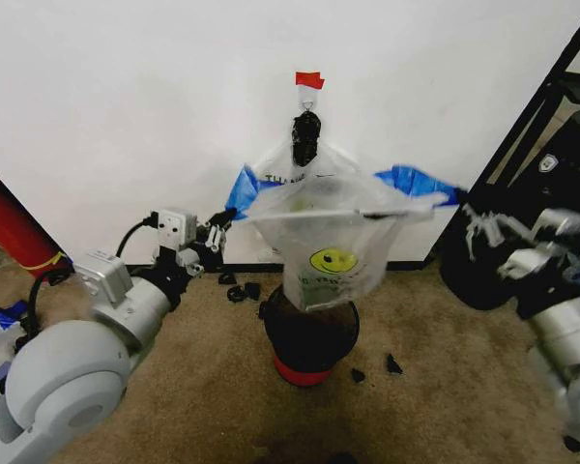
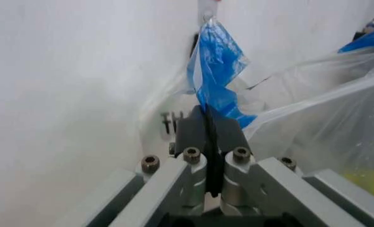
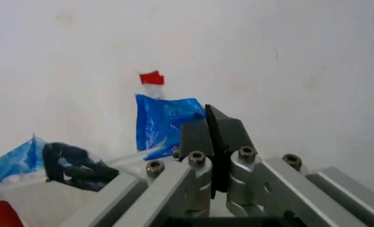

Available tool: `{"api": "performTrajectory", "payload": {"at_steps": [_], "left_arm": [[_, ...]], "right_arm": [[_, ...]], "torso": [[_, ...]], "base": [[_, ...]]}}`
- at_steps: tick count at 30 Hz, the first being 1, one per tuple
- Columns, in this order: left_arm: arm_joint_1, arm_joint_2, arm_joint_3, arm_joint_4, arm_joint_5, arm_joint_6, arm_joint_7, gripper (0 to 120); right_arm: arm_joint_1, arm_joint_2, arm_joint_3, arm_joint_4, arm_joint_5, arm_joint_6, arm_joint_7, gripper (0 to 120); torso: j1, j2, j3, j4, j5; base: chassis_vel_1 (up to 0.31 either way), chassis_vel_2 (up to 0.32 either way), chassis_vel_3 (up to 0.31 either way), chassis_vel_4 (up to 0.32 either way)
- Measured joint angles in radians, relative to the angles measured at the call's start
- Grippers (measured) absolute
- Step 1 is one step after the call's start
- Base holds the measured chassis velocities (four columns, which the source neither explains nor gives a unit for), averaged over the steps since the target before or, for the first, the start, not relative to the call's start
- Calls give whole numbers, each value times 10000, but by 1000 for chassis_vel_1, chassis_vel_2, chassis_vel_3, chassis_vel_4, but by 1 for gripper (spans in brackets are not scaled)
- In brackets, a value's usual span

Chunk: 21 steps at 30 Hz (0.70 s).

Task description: Pick up the garbage bag from the wall and place it over the trash bin.

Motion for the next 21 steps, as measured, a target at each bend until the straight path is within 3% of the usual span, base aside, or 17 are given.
{"api": "performTrajectory", "payload": {"at_steps": [5,10,13,21], "left_arm": [[133,112,-235,1,-199,-68,41,0],[650,-549,255,17,-169,3,-150,0],[1093,-1265,668,19,-57,130,-354,0],[1847,-1900,870,20,570,53,-429,0]], "right_arm": [[14,-148,147,-3,556,-126,40,0],[-128,295,-553,-17,138,-141,40,0],[-78,950,-2032,-22,-601,-133,81,0],[87,1998,-3805,-522,-1602,-2,92,0]], "torso": [[0,0,-1,-4,3],[0,0,0,-3,0],[0,0,-1,-2,1],[0,0,-2,0,-1]], "base": [[0,0,0,0],[0,0,0,0],[0,0,0,0],[0,0,0,0]]}}
